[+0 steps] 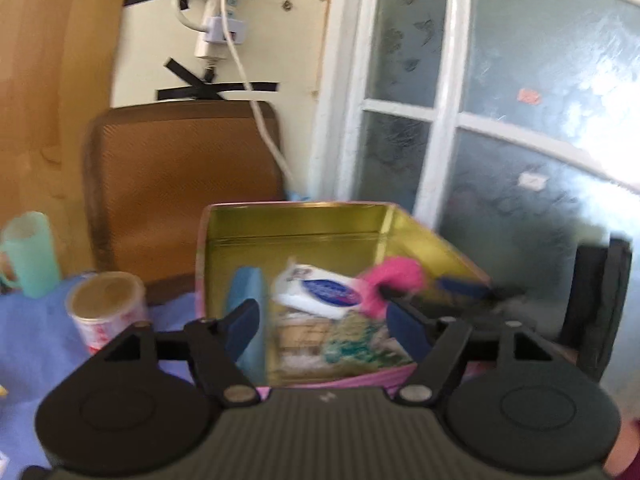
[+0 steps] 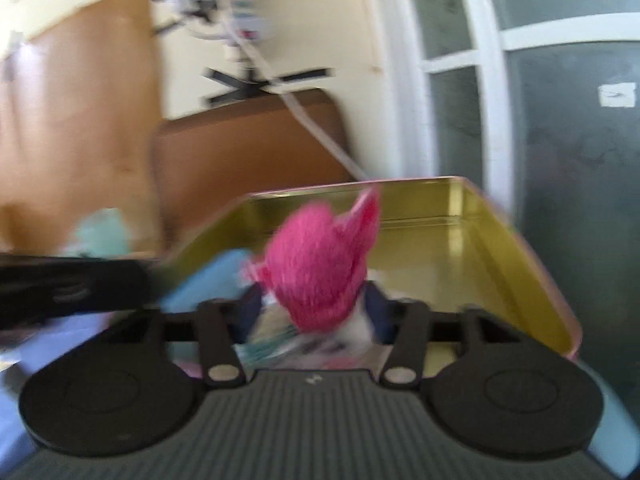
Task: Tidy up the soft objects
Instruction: 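Carry the pink toy into the pink tin and open the right gripper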
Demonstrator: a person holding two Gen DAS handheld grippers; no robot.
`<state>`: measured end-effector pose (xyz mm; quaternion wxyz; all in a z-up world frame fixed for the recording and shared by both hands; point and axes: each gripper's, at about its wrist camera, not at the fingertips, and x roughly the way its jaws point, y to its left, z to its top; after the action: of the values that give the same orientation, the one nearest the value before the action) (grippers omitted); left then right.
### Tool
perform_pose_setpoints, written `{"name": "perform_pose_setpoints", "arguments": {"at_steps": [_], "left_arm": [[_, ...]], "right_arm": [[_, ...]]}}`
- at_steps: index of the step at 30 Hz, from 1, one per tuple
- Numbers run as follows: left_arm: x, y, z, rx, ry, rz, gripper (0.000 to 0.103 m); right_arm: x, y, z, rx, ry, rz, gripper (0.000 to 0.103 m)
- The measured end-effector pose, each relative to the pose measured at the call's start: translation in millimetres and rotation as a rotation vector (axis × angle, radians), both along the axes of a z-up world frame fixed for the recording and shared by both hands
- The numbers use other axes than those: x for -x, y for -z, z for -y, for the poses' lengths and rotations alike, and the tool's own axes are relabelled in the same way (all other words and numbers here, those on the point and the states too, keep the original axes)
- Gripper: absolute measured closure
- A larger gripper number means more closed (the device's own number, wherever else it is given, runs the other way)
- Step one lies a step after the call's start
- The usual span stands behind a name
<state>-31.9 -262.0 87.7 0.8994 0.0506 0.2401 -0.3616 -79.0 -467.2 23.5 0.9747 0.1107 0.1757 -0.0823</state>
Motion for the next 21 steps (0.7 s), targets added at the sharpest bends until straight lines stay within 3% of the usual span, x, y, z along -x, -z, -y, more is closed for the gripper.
{"name": "perform_pose_setpoints", "arguments": {"at_steps": [2,8,21], "left_arm": [[-1,0,-3,-0.026,-0.034,0.004,0.03],[-2,0,-19,-0.063,-0.106,0.007,0.028],[14,15,-93,-0.092,-0.207,0.024,0.02]], "right_arm": [[-6,4,12,0.017,0.073,0.014,0.017],[19,8,30,-0.09,0.157,0.077,0.017],[64,-2,-30,-0.234,0.109,0.177,0.016]]}}
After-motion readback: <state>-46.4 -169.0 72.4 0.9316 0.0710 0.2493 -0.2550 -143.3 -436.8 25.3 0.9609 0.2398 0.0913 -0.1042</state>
